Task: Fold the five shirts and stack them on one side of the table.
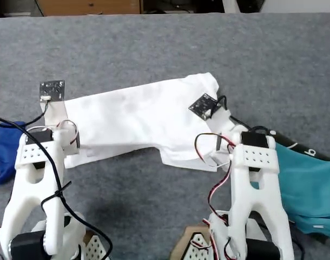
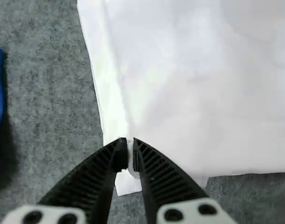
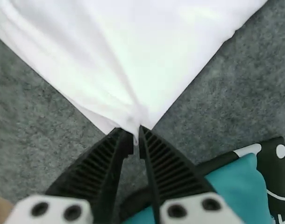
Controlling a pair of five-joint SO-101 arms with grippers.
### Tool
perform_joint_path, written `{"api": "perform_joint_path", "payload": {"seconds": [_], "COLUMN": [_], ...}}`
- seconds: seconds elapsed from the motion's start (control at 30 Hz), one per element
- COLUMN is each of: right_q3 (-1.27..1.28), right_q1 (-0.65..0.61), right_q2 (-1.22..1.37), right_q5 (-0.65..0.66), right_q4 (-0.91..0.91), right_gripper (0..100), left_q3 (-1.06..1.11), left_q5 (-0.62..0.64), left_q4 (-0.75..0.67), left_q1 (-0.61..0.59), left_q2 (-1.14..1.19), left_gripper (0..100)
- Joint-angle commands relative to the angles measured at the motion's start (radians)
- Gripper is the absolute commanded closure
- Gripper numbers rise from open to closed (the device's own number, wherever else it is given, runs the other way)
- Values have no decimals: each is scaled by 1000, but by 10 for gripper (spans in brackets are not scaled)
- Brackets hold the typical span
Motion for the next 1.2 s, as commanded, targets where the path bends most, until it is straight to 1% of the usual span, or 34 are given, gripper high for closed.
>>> {"api": "perform_joint_path", "payload": {"seconds": [0.0,0.13,0.3,0.47,0.57,0.63,0.73,0.87,0.97,1.03,1.1,1.17], "right_q3": [8,41,77,65,42,30,38,97,140,153,154,154], "right_q1": [18,-8,-51,-59,-81,-91,-94,-87,-90,-91,-91,-88], "right_q2": [-39,-41,-41,-41,-41,-41,-36,-39,-39,-39,-39,-39], "right_q5": [14,14,12,11,8,8,12,38,40,40,40,51], "right_q4": [-14,-25,-28,-28,-26,-28,-35,-110,-163,-170,-169,-167], "right_gripper": [994,994,994,994,994,994,994,990,988,952,882,800], "left_q3": [6,0,-23,-115,-158,-161,-144,-74,-57,-52,-49,-61], "left_q5": [-31,-28,-6,8,2,0,0,0,-2,-17,-51,-77], "left_q4": [-17,-18,-54,-66,-66,-66,-63,-64,-64,-63,-60,-17], "left_q1": [6,-2,-6,-81,-89,-86,-49,34,38,31,29,31], "left_q2": [-22,-15,84,188,234,246,255,249,249,249,249,249], "left_gripper": [982,982,982,982,982,982,982,982,982,982,982,982]}}
